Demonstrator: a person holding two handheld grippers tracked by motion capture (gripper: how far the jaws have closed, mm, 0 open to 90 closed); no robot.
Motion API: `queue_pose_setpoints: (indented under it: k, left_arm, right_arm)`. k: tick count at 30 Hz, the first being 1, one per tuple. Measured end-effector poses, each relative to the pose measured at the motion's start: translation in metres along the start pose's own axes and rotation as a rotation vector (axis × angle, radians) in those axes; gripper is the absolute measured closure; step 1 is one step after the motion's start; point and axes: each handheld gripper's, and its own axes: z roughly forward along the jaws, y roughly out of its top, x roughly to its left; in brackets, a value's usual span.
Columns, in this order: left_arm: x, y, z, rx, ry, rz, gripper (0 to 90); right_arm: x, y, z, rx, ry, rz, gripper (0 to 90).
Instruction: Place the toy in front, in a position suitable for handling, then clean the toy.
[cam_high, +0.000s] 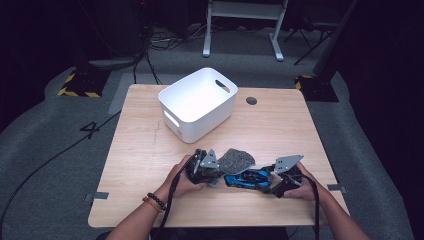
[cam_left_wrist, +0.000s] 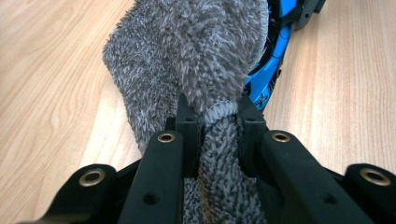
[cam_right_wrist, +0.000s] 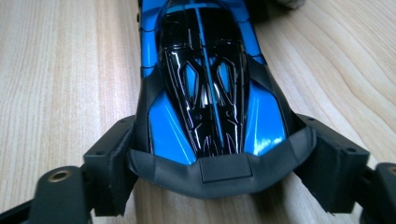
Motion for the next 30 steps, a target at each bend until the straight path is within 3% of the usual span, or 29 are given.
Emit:
queue_pose_setpoints:
  k: [1,4,7,8,10,12,14,15,16,17,20,22,26,27,30]
  left_arm:
    - [0.000,0.001,0.002,0.007,-0.006,0.006,76.8]
    - [0.001,0.001,0.004,0.005,-0.009,0.004,76.7]
    - [-0.001,0.003,0.005,0.004,-0.018,0.003,76.6]
    - [-0.001,0.003,0.005,0.004,-0.018,0.003,76.5]
    - [-0.003,0.005,0.008,0.006,-0.021,0.018,76.5]
    - [-0.004,0.009,0.010,0.008,-0.023,0.022,76.4]
    - [-0.003,0.013,0.014,0.004,-0.025,0.023,76.2]
    - [-0.002,0.016,0.019,0.001,-0.026,0.014,76.2]
    - [-0.002,0.016,0.019,0.001,-0.026,0.014,76.1]
    - [-0.002,0.018,0.023,0.018,-0.029,0.019,76.1]
    - [-0.004,0.018,0.026,0.023,-0.033,0.021,76.1]
    - [-0.005,0.017,0.026,0.031,-0.046,0.021,75.8]
    - [-0.005,0.015,0.028,0.049,-0.061,0.002,75.1]
    - [-0.005,0.014,0.029,0.049,-0.064,0.002,75.0]
    - [-0.002,0.013,0.030,0.046,-0.073,-0.016,75.0]
  right_arm:
    - [-0.001,-0.002,-0.002,0.011,-0.019,0.023,14.9]
    - [-0.002,-0.006,-0.005,0.004,-0.033,0.032,15.7]
    - [-0.003,-0.006,-0.009,0.004,-0.063,0.038,34.2]
    - [-0.003,-0.006,-0.009,0.004,-0.063,0.038,34.2]
    - [-0.005,-0.008,-0.012,-0.019,-0.086,0.049,56.6]
    - [-0.007,-0.009,-0.011,-0.043,-0.061,0.049,61.9]
    - [-0.007,-0.007,-0.009,-0.038,-0.053,0.029,58.4]
    - [-0.006,-0.006,-0.007,-0.037,-0.024,0.022,41.1]
    - [-0.006,-0.006,-0.007,-0.037,-0.024,0.022,41.1]
    - [-0.005,-0.003,-0.005,-0.009,-0.055,0.015,28.0]
    - [-0.006,-0.001,-0.005,0.002,-0.083,0.013,25.3]
    - [-0.012,-0.002,-0.002,0.005,-0.082,0.041,17.2]
    - [-0.017,0.004,0.002,-0.005,-0.102,0.046,15.5]
    - [-0.020,0.009,0.005,0.012,-0.105,0.037,10.7]
    - [-0.022,0.013,0.010,0.024,-0.092,0.002,8.0]
